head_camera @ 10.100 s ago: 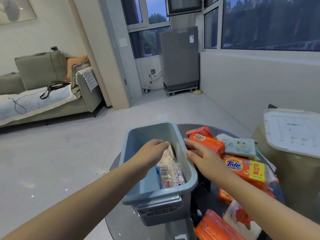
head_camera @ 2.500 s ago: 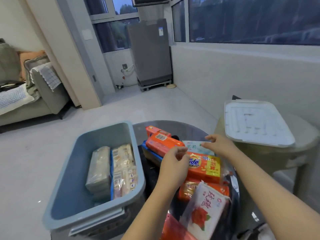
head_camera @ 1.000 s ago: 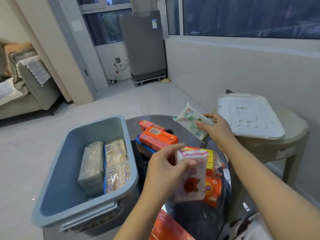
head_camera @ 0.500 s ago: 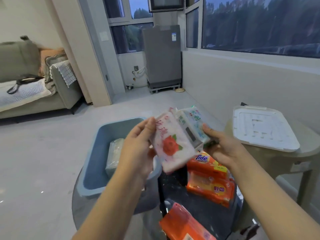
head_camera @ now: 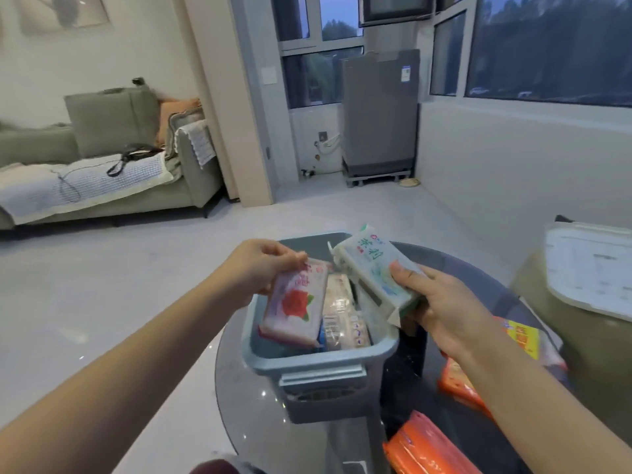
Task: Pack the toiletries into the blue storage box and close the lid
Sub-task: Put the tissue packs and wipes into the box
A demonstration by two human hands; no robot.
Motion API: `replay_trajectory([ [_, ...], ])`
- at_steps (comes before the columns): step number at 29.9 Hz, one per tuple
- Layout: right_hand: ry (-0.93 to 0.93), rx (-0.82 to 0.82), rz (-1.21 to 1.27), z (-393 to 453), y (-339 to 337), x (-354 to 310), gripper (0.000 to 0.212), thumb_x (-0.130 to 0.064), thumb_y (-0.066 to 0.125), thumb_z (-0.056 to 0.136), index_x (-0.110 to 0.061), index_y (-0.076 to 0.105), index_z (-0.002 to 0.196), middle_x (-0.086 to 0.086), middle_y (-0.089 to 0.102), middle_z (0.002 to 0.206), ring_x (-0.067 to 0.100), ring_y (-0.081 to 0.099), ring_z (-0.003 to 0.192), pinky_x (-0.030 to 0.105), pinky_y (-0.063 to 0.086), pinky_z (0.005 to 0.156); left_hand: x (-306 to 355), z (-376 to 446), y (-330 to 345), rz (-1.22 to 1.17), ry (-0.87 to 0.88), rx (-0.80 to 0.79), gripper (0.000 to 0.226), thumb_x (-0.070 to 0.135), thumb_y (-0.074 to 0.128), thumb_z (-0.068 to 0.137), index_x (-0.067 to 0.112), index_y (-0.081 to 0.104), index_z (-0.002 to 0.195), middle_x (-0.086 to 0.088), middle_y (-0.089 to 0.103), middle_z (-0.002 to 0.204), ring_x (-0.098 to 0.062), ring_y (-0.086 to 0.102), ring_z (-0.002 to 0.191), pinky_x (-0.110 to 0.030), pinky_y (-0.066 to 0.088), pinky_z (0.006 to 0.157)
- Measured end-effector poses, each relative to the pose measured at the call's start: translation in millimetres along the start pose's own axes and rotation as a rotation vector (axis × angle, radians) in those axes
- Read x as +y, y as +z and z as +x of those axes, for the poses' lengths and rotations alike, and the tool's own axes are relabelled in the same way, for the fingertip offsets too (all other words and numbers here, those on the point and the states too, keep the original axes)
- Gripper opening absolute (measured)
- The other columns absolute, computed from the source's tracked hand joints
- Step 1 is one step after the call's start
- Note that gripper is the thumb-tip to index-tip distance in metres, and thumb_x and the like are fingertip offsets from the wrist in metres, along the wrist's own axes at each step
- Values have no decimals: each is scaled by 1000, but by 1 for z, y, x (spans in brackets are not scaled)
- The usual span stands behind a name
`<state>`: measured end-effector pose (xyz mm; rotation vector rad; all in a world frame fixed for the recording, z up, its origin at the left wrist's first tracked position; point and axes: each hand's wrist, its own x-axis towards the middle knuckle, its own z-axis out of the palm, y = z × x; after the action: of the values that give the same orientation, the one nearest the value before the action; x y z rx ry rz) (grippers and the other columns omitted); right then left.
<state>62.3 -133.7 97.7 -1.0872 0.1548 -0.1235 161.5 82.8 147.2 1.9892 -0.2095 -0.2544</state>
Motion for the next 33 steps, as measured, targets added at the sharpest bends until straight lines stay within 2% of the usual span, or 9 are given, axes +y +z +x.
replay_trajectory([
  [2, -6, 2, -54, 1, 9, 4, 23, -14, 68, 75, -8, 69, 97, 9, 76, 82, 18, 71, 66, 24, 54, 48, -9, 9, 0, 158, -33, -52, 18, 25, 76, 77, 13, 65, 68, 3, 68, 49, -7, 63, 42, -16, 46, 38],
  [7, -31, 49, -109, 5, 22, 5, 45, -21, 73, 58, -10, 68, 101, 13, 75, 95, 27, 71, 82, 44, 56, 80, -17, 23, 6, 460, -203, -322, 21, 26, 75, 78, 13, 60, 72, -5, 73, 67, -24, 73, 69, -31, 61, 61],
  [12, -39, 24, -131, 11, 20, 7, 45, -23, 72, 59, -11, 68, 103, 9, 76, 92, 22, 72, 80, 38, 59, 76, -2, 38, 14, 826, -351, -580, 38, 19, 66, 87, 6, 61, 121, -14, 71, 108, -34, 69, 99, -33, 59, 79],
  [18, -35, -15, -114, 16, 13, 9, 36, -22, 74, 58, -14, 71, 93, 8, 77, 87, 19, 73, 73, 24, 58, 56, -9, 61, 25, 962, -443, -756, 37, 10, 66, 86, 5, 61, 122, -15, 67, 121, -32, 64, 111, -32, 54, 87],
  [21, -39, -17, -136, 17, 11, 10, 43, -26, 76, 53, -16, 71, 95, 6, 77, 89, 20, 73, 78, 24, 57, 57, -17, 71, 30, 1065, -367, -756, 35, 15, 73, 80, 13, 68, 115, -9, 72, 110, -26, 69, 101, -23, 56, 71],
  [23, -39, -25, -138, 18, 11, 11, 42, -26, 76, 53, -17, 72, 94, 6, 77, 89, 20, 73, 79, 23, 57, 57, -22, 73, 33, 1167, -267, -747, 31, 22, 78, 75, 19, 73, 105, -1, 74, 89, -17, 71, 75, -17, 53, 57],
  [25, -42, -32, -145, 18, 11, 11, 40, -26, 76, 53, -18, 73, 92, 5, 77, 89, 19, 74, 79, 21, 55, 55, -29, 72, 35, 1320, -69, -728, 23, 30, 80, 70, 21, 76, 92, 7, 67, 69, -9, 58, 56, -15, 43, 47],
  [28, -45, -36, -151, 18, 12, 10, 37, -26, 76, 53, -19, 74, 89, 4, 77, 87, 17, 74, 76, 19, 54, 52, -45, 68, 36, 1352, 194, -686, 12, 22, 77, 68, 13, 73, 76, 3, 61, 68, -15, 48, 59, -21, 37, 52],
  [33, -38, -33, -176, 17, 14, 9, 32, -26, 75, 54, -20, 75, 85, 4, 77, 86, 17, 73, 74, 18, 54, 51, -53, 64, 35, 1372, 345, -594, 8, 13, 67, 71, 11, 68, 64, 0, 57, 61, -19, 50, 60, -29, 48, 60],
])
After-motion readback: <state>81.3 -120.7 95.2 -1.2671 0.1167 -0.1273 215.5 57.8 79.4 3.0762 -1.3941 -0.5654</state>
